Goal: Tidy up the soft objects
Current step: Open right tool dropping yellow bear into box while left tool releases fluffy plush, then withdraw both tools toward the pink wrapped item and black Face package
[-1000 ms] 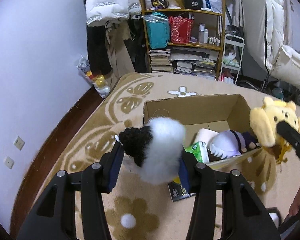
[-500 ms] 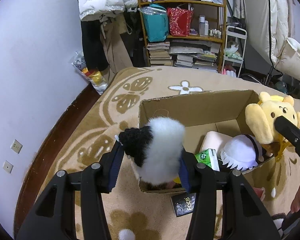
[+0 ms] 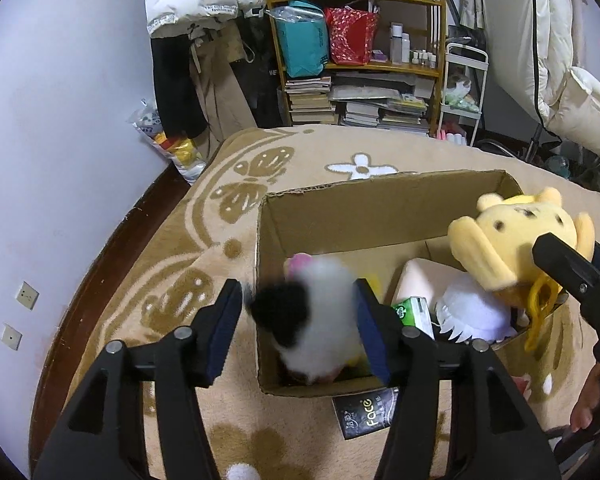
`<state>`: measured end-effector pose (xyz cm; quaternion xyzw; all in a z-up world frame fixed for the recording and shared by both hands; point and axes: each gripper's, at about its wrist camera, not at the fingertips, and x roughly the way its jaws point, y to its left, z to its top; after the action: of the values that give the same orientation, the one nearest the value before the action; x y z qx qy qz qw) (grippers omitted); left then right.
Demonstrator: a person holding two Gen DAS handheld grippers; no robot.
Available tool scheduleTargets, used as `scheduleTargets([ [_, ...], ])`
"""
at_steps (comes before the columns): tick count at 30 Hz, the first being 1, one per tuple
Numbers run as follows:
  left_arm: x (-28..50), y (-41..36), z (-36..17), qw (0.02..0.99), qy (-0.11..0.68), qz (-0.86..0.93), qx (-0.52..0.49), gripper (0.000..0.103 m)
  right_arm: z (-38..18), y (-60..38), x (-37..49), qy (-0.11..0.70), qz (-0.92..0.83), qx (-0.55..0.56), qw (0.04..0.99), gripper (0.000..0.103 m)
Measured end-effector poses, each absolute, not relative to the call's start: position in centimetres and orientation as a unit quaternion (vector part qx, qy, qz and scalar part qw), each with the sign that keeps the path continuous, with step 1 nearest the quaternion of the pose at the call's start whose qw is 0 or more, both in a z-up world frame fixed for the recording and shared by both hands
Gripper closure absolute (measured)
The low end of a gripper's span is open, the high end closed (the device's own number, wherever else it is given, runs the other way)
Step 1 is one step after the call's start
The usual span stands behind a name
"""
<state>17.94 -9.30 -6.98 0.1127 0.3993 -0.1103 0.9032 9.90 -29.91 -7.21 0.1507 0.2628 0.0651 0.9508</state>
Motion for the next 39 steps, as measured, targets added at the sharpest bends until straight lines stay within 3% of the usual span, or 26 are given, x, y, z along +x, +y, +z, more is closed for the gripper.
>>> scheduleTargets([
  [5,17.7,-9.5,-6.9,0.904,0.397,-0.106,0.122,0.036,-7.0,-29.9,9.5,0.264,0.057,0.146,0.952,0.012],
  [10,17.2,-9.2,-6.6,0.905,0.394,-0.099,0.126,0.027,-6.9,-29.9,8.9,0.269,0.045,0.142,0.952,0.001],
  [20,15.5,-7.8,-5.2,0.909,0.389,-0.085,0.122,0.008,-6.3,-29.9,6.8,0.287,0.026,0.141,0.947,0.000],
  [39,9.4,-5.6,-3.2,0.902,0.404,-0.090,0.122,0.003,-5.6,-27.9,2.1,0.359,-0.003,0.172,0.917,0.000],
])
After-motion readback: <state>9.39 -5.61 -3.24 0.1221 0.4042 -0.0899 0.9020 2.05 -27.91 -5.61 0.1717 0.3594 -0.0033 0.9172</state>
